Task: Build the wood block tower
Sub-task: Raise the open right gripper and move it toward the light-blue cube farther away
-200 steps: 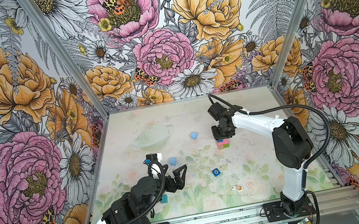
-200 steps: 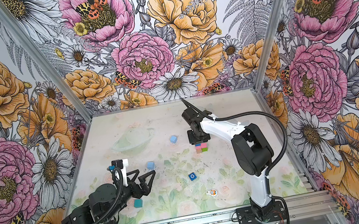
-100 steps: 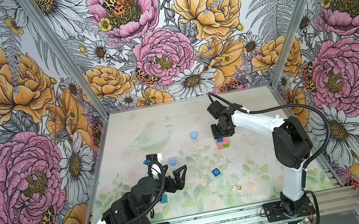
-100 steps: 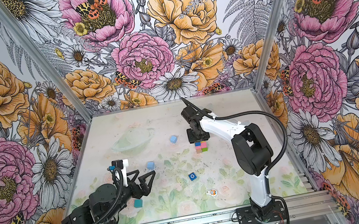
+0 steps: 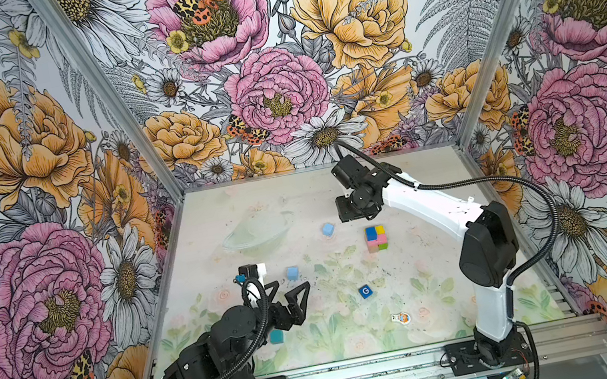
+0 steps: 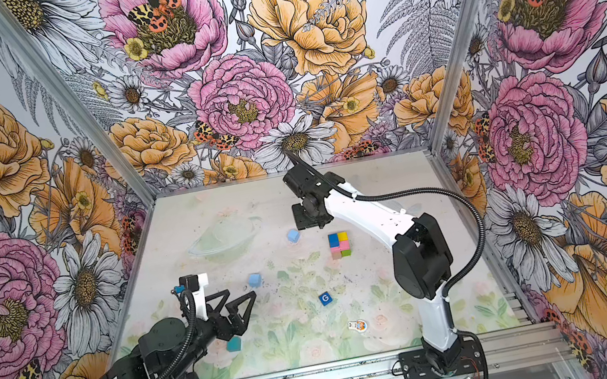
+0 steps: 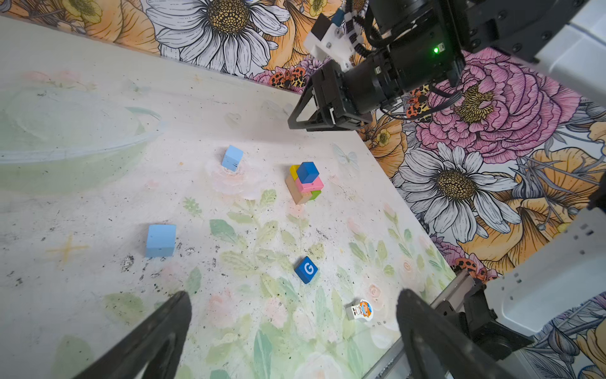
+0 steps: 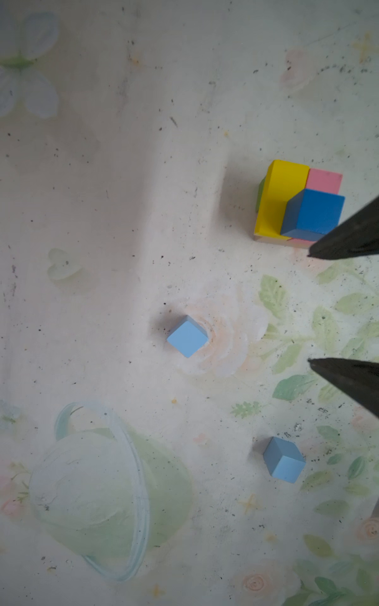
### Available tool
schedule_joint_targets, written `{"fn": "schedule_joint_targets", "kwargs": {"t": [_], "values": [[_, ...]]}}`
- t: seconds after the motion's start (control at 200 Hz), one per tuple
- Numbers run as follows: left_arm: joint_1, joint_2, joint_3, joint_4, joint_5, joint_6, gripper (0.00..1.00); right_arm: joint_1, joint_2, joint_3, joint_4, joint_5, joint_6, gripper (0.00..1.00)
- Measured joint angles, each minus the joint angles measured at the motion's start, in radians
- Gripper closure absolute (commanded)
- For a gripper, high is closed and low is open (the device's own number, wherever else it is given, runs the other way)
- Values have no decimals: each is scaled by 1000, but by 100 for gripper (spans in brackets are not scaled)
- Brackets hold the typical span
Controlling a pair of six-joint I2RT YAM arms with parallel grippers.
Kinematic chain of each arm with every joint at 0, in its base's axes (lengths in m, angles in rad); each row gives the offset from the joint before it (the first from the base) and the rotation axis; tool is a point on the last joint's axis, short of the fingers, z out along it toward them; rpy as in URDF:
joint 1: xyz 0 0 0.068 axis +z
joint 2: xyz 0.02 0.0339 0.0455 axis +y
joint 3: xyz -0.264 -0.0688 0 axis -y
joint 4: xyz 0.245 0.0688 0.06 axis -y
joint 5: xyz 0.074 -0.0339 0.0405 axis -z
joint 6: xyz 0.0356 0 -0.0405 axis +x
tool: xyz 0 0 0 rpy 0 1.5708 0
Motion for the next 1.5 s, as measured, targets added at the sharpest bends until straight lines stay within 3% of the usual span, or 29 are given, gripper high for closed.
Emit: {"fn": "schedule_joint_targets", "kwargs": {"t": [0.215, 0.405, 0.911, 1.251, 1.501], "values": [[0, -19, -5, -32, -2, 0, 1, 23, 185, 160, -18, -28, -11, 48], [1, -39, -11, -59, -19, 0, 1, 25, 319, 269, -47, -40, -61, 38], [37, -3, -11, -76, -38, 0, 1, 0, 499, 461, -66, -86, -151, 35], [47, -2, -11, -76, -38, 0, 1, -3, 533, 462, -70, -134, -161, 36], [47, 4, -11, -75, -37, 0, 1, 23, 509, 363, -55, -135, -164, 37]]}}
